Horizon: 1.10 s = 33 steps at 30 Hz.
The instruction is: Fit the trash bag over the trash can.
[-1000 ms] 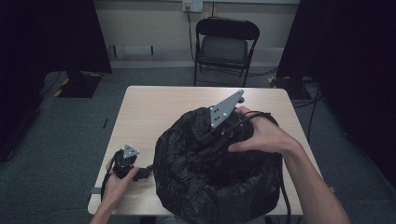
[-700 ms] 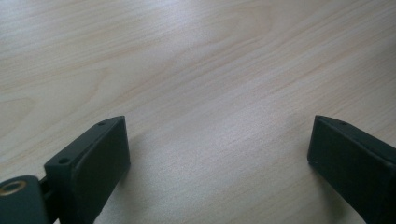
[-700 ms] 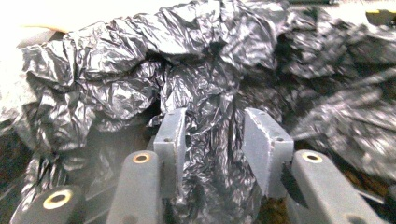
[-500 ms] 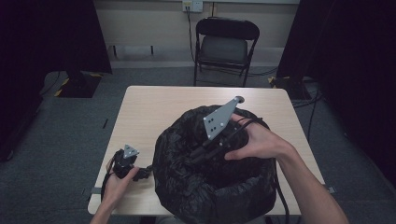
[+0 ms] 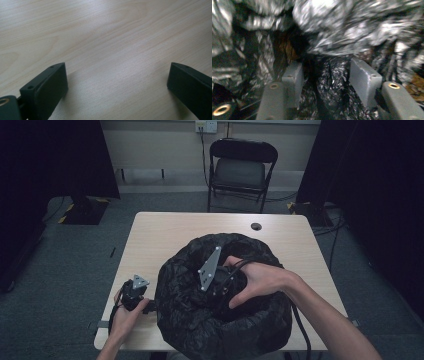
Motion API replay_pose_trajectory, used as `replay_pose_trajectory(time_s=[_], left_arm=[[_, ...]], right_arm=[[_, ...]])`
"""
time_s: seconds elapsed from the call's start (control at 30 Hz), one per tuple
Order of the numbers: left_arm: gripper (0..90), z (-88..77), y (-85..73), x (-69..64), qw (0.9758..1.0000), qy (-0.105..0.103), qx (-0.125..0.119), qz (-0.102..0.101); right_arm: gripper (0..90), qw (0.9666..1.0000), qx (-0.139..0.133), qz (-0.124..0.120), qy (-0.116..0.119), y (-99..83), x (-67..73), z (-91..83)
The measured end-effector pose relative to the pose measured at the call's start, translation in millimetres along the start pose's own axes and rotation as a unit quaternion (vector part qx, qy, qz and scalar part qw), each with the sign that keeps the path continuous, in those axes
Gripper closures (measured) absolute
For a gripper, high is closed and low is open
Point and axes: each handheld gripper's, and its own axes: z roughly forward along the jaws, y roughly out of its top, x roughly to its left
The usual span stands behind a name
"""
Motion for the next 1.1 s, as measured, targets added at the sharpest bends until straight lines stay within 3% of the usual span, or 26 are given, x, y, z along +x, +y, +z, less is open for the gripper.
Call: replay_pose_trajectory(time_s=[0.2,0.3,0.4,0.47,0.57,0.63,0.7,0.8,0.87,0.97,1.0,1.1], left_arm=[[2.3,0.0,0.0,0.0,1.0000,-0.001,0.000,0.001],[2.3,0.1,0.0,0.0,1.0000,-0.001,0.000,0.001],[2.2,0.1,0.0,0.0,1.0000,-0.001,0.000,0.001],[2.2,0.1,0.0,0.0,1.0000,-0.001,0.000,0.001],[2.2,0.1,0.0,0.0,1.0000,-0.001,0.000,0.000],[2.2,0.1,0.0,0.0,1.0000,-0.001,0.000,0.000],[2.0,0.2,0.1,0.0,1.0000,-0.001,0.000,-0.001],[1.0,0.9,0.4,0.0,1.0000,0.000,0.000,-0.002],[0.7,1.1,0.5,0.0,1.0000,-0.001,0.000,-0.003],[0.4,1.2,0.7,-0.1,1.0000,0.000,0.001,-0.003],[0.3,1.2,0.7,-0.1,1.0000,0.000,0.001,-0.003],[0.2,1.2,0.7,0.1,1.0000,-0.001,0.002,-0.003]], right_arm=[[46.0,0.9973,0.051,-0.033,0.042,2.0,7.5,10.8],[41.6,0.9982,0.036,-0.030,0.038,4.5,8.2,5.7],[34.8,0.9995,-0.010,-0.029,0.010,7.6,7.1,-6.2],[33.2,0.9987,-0.037,-0.033,-0.008,9.9,7.6,-16.0],[33.8,0.9973,-0.055,-0.040,-0.028,11.1,10.0,-30.7],[41.0,0.9958,-0.071,-0.047,-0.035,9.8,11.2,-42.7],[61.9,0.9919,-0.099,-0.051,-0.062,6.3,10.5,-59.7],[72.4,0.9867,-0.126,-0.063,-0.081,8.0,14.2,-68.0],[72.9,0.9861,-0.133,-0.077,-0.064,12.9,22.0,-65.9],[67.2,0.9877,-0.128,-0.085,-0.027,20.8,32.0,-56.1],[67.2,0.9877,-0.128,-0.085,-0.027,20.8,32.0,-56.1],[60.6,0.9938,-0.087,-0.069,0.004,24.4,35.0,-32.0]])
